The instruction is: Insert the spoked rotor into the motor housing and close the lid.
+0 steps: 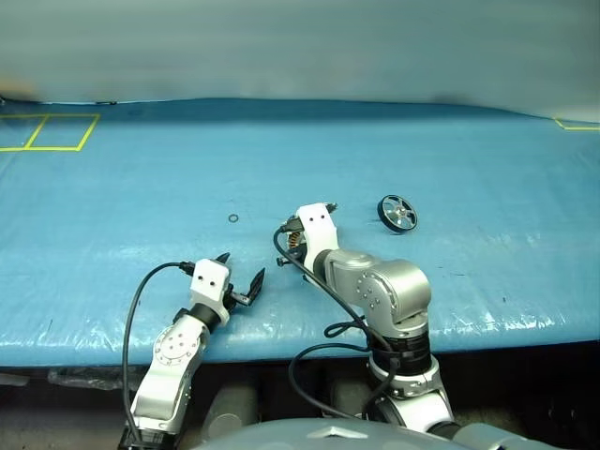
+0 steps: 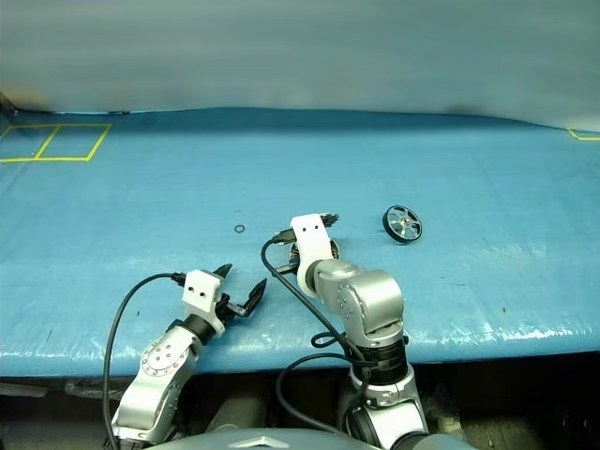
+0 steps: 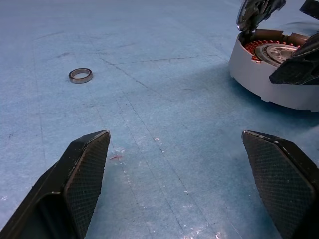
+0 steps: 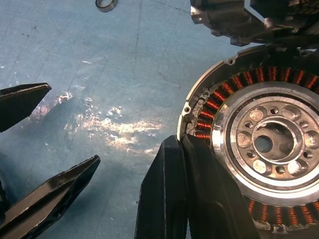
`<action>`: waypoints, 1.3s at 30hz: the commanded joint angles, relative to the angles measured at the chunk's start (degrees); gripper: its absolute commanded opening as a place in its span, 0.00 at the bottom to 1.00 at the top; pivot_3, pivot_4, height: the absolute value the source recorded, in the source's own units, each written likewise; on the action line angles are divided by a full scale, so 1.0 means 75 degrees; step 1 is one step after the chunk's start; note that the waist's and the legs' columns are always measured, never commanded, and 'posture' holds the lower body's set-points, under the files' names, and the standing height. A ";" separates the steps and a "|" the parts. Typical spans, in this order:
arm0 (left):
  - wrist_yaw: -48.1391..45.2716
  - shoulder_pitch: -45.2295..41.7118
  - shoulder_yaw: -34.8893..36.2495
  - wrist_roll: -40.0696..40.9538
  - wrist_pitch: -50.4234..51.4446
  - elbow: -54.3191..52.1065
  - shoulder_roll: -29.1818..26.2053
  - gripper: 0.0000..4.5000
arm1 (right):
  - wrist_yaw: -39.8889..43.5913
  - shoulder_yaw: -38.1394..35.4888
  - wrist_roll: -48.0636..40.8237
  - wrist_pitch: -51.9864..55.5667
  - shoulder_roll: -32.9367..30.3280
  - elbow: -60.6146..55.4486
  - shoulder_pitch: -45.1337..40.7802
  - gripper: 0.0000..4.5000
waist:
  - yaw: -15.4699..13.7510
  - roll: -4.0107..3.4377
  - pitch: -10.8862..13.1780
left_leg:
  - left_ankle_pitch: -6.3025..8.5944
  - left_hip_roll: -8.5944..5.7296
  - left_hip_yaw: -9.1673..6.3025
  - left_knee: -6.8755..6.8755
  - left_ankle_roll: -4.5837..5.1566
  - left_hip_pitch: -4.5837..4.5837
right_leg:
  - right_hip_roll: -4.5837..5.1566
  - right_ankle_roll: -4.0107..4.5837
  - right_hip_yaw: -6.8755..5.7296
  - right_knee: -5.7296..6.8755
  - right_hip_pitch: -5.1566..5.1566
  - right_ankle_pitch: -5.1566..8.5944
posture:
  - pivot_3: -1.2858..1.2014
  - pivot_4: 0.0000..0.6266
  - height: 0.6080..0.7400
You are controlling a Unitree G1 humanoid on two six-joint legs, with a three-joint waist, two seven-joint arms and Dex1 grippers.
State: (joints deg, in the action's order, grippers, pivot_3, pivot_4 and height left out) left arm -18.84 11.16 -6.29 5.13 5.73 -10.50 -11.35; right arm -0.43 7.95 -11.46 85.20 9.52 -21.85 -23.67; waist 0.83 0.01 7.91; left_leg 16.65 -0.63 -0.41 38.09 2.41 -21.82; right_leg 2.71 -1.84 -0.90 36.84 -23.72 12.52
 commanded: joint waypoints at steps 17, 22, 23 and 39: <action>-0.0158 -0.0157 -0.0137 0.0012 -0.0131 0.0015 -0.0044 1.00 | -0.1227 -0.0789 -0.1804 -0.0043 0.2033 -0.1251 -0.0264 0.10 | 0.0061 0.0000 0.0008 | 0.0000 0.0011 0.0003 -0.0002 0.0000 -0.0003 | -0.0014 0.0000 0.0010 -0.0001 -0.0005 0.0000 | 0.52 0.24 1.00; -0.0277 -0.0279 0.0002 0.0091 -0.0113 -0.0081 -0.0143 1.00 | -0.0424 -0.0826 -0.2436 -0.0194 0.0439 -0.2244 0.0094 0.10 | 0.0065 0.0000 0.0008 | 0.0000 0.0012 0.0002 -0.0001 0.0001 -0.0005 | -0.0014 0.0000 0.0009 -0.0001 -0.0006 0.0000 | 0.52 0.24 1.00; -0.0307 -0.0327 0.0038 0.0107 -0.0111 -0.0086 -0.0182 1.00 | 0.0141 -0.0464 -0.2402 -0.0901 -0.0557 -0.2522 0.0386 0.10 | 0.0066 0.0001 0.0010 | 0.0000 0.0012 0.0002 -0.0002 0.0001 -0.0005 | -0.0015 0.0000 0.0009 -0.0002 -0.0006 0.0000 | 0.52 0.24 1.00; -0.1612 -0.2213 0.0680 0.0577 -0.0103 0.1365 -0.1322 1.00 | 0.2396 0.0587 -0.0232 -0.8239 -0.3888 -0.1496 0.5242 0.23 | -0.0035 0.0060 0.0047 | 0.0002 0.0017 0.0009 0.0013 0.0003 0.0002 | -0.0032 -0.0060 0.0026 -0.0003 0.0011 0.0056 | 0.52 0.24 1.00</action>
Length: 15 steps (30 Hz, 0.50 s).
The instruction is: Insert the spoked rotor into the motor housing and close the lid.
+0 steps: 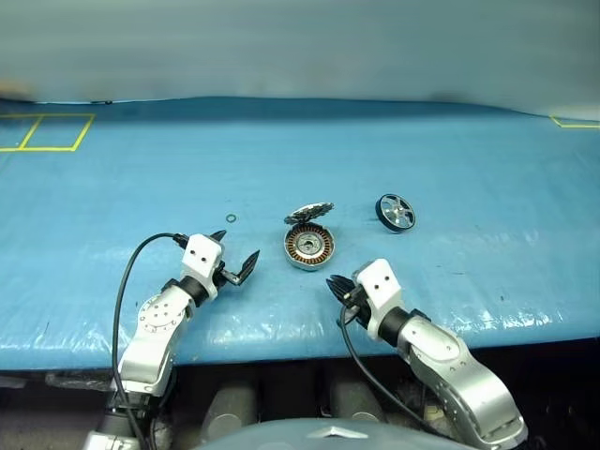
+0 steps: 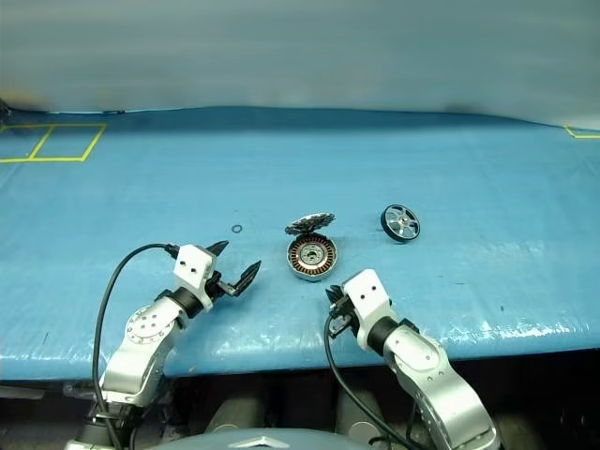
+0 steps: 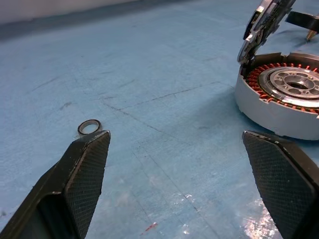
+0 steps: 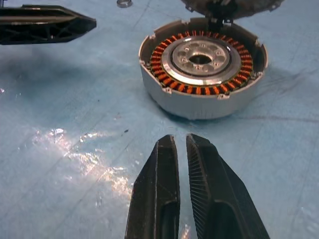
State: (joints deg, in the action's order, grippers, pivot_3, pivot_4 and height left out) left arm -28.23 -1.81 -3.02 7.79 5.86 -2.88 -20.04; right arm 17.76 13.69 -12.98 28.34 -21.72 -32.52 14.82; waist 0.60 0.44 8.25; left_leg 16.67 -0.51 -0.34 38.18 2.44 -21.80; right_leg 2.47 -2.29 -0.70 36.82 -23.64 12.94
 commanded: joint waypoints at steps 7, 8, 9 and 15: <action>-0.0826 -0.1969 0.0505 0.0403 -0.0219 0.2026 -0.0209 1.00 | -0.0677 -0.0087 0.1092 -0.1720 0.0776 0.0266 -0.0306 0.44 | -0.0010 0.0010 0.0002 | -0.0006 -0.0007 0.0007 0.0038 0.0005 0.0000 | 0.0001 -0.0021 0.0003 0.0005 0.0010 -0.0024 | 0.52 0.24 1.00; -0.0883 -0.2130 0.0521 0.0420 -0.0251 0.2261 -0.0185 1.00 | -0.0670 -0.0079 0.1143 -0.1799 0.0810 0.0335 -0.0335 0.44 | -0.0017 0.0010 0.0002 | -0.0006 -0.0007 0.0007 0.0039 0.0006 -0.0001 | 0.0001 -0.0007 0.0002 0.0005 0.0010 -0.0033 | 0.52 0.24 1.00; -0.0927 -0.2296 0.0526 0.0433 -0.0244 0.2519 -0.0155 1.00 | -0.0649 -0.0071 0.1174 -0.1857 0.0838 0.0391 -0.0353 0.44 | -0.0020 0.0010 0.0002 | -0.0006 -0.0008 0.0006 0.0039 0.0006 -0.0001 | 0.0002 0.0014 0.0002 0.0006 0.0011 -0.0044 | 0.52 0.24 1.00; -0.1062 -0.3306 0.0499 0.0292 -0.0526 0.4271 0.0012 1.00 | -0.0675 -0.0007 0.1383 -0.1987 0.1011 0.0621 -0.0380 0.44 | -0.0020 0.0011 0.0002 | -0.0020 -0.0013 0.0005 0.0039 -0.0020 -0.0011 | 0.0003 0.0016 0.0003 0.0004 0.0006 -0.0045 | 0.52 0.24 1.00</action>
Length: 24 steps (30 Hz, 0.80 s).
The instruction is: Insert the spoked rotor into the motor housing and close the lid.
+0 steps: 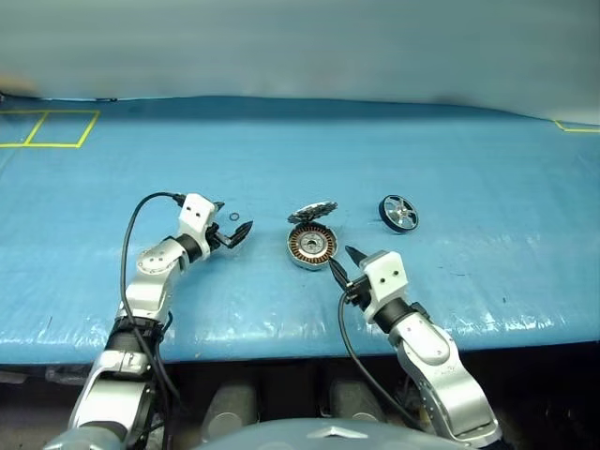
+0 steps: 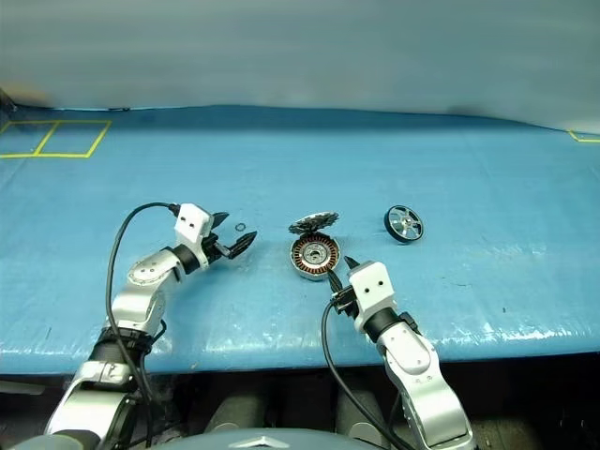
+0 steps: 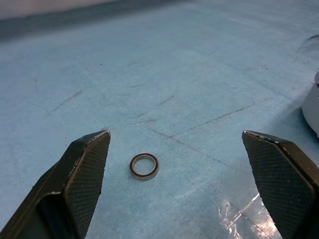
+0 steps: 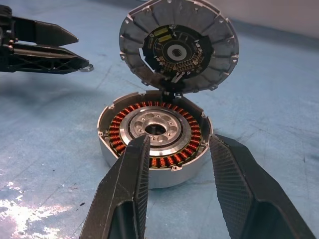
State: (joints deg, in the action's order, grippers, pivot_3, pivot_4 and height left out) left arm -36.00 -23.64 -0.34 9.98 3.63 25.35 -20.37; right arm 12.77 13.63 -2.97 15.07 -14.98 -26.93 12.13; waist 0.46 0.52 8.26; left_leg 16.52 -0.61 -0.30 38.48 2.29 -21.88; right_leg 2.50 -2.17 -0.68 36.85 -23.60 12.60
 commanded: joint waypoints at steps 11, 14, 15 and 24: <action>0.0282 -0.1628 -0.0242 -0.0991 -0.1018 0.2947 0.0032 1.00 | -0.0118 -0.0107 0.0263 -0.0259 0.0259 -0.0167 0.0245 0.44 | 0.0010 0.0002 0.0000 | 0.0016 -0.0001 0.0001 0.0009 0.0028 -0.0001 | -0.0002 -0.0002 -0.0001 0.0005 0.0002 -0.0001 | 0.52 0.24 1.00; 0.0342 -0.1661 -0.0267 -0.1175 -0.1180 0.3286 -0.0027 0.89 | -0.0133 -0.0113 0.0308 -0.0243 0.0283 -0.0180 0.0249 0.44 | 0.0019 0.0002 0.0000 | 0.0017 0.0000 0.0001 0.0018 0.0029 -0.0001 | -0.0001 -0.0002 -0.0001 0.0008 0.0003 -0.0001 | 0.52 0.24 1.00; 0.0346 -0.1662 -0.0270 -0.1219 -0.1225 0.3363 -0.0041 0.79 | -0.0134 -0.0113 0.0324 -0.0241 0.0291 -0.0181 0.0251 0.44 | 0.0020 0.0002 0.0000 | 0.0017 0.0000 0.0002 0.0020 0.0029 0.0000 | -0.0001 -0.0002 -0.0001 0.0009 0.0005 -0.0001 | 0.52 0.24 1.00; 0.0223 -0.1380 -0.0298 -0.1268 -0.1190 0.3527 -0.0140 0.17 | -0.0104 -0.0093 0.0464 -0.0225 0.0343 -0.0153 0.0230 0.44 | 0.0035 0.0002 -0.0003 | 0.0020 0.0008 0.0002 0.0058 0.0035 0.0009 | -0.0004 -0.0007 0.0000 0.0023 0.0020 -0.0013 | 0.52 0.24 1.00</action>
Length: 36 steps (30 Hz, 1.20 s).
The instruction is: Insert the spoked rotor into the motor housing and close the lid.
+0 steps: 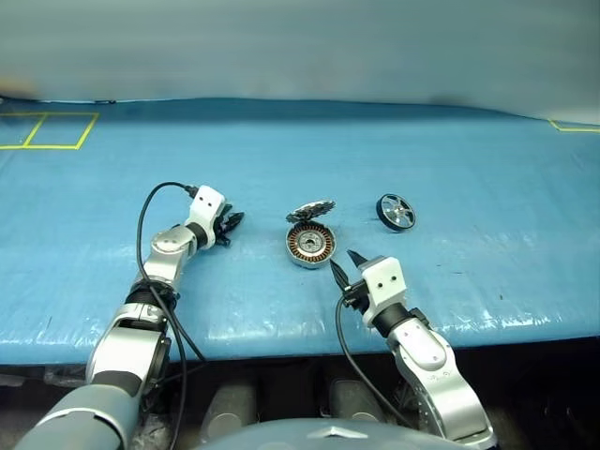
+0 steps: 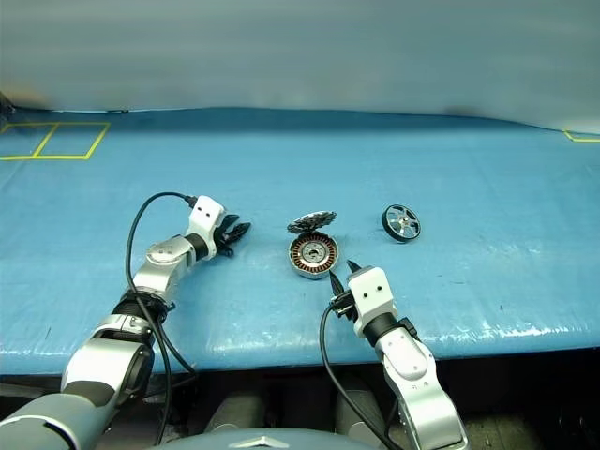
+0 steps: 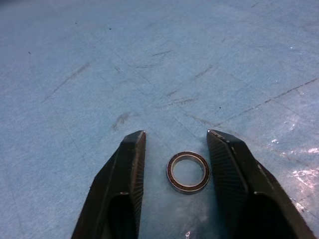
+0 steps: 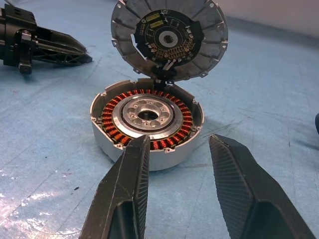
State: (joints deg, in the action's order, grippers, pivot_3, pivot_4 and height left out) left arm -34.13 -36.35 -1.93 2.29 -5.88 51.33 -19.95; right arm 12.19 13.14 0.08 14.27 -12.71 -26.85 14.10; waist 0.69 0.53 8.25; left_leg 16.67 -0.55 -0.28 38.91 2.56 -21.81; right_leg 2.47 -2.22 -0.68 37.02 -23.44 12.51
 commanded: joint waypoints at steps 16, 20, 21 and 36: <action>-0.0962 0.3114 -0.0433 0.0408 0.1634 -0.5176 -0.0666 0.14 | 0.0028 -0.0001 0.0176 -0.0128 0.0096 -0.0203 0.0056 0.44 | -0.0062 -0.0019 -0.0016 | 0.0006 0.0011 0.0009 0.0003 0.0007 0.0014 | 0.0053 0.0020 0.0026 0.0000 -0.0002 -0.0008 | 0.52 0.24 1.00; -0.1580 0.3304 -0.0929 0.0896 0.2361 -0.6844 -0.0565 0.14 | 0.0226 -0.0108 -0.0157 -0.0532 0.0156 -0.0190 0.0278 0.44 | -0.0126 -0.0018 -0.0014 | 0.0013 0.0001 0.0005 0.0015 0.0020 0.0010 | 0.0070 0.0045 0.0014 -0.0012 -0.0004 0.0007 | 0.52 0.24 1.00; -0.1697 0.3283 -0.1061 0.0938 0.2464 -0.7066 -0.0554 0.14 | 0.0250 -0.0155 -0.0255 -0.0734 0.0201 -0.0144 0.0367 0.44 | -0.0137 -0.0017 -0.0014 | 0.0014 -0.0001 0.0005 0.0017 0.0022 0.0005 | 0.0072 0.0047 0.0014 -0.0013 -0.0004 0.0008 | 0.52 0.24 1.00; -0.1909 0.2508 -0.2217 0.0729 0.3325 -0.8055 -0.0019 0.14 | 0.0154 -0.0266 -0.0307 -0.1697 0.0400 0.0671 0.0949 0.44 | -0.0080 -0.0020 -0.0009 | 0.0012 0.0009 0.0013 0.0019 0.0019 -0.0005 | 0.0011 0.0048 0.0040 -0.0010 0.0000 0.0013 | 0.52 0.24 1.00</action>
State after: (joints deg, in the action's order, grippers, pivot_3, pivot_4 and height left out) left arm -49.16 -16.39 -18.24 7.75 18.84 -7.22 -20.71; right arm 13.60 11.01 -2.33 3.04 -10.05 -20.84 21.42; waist 0.09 0.38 8.19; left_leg 16.76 -0.49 -0.18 39.06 2.70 -21.86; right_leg 2.53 -1.88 -0.34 36.95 -23.45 12.60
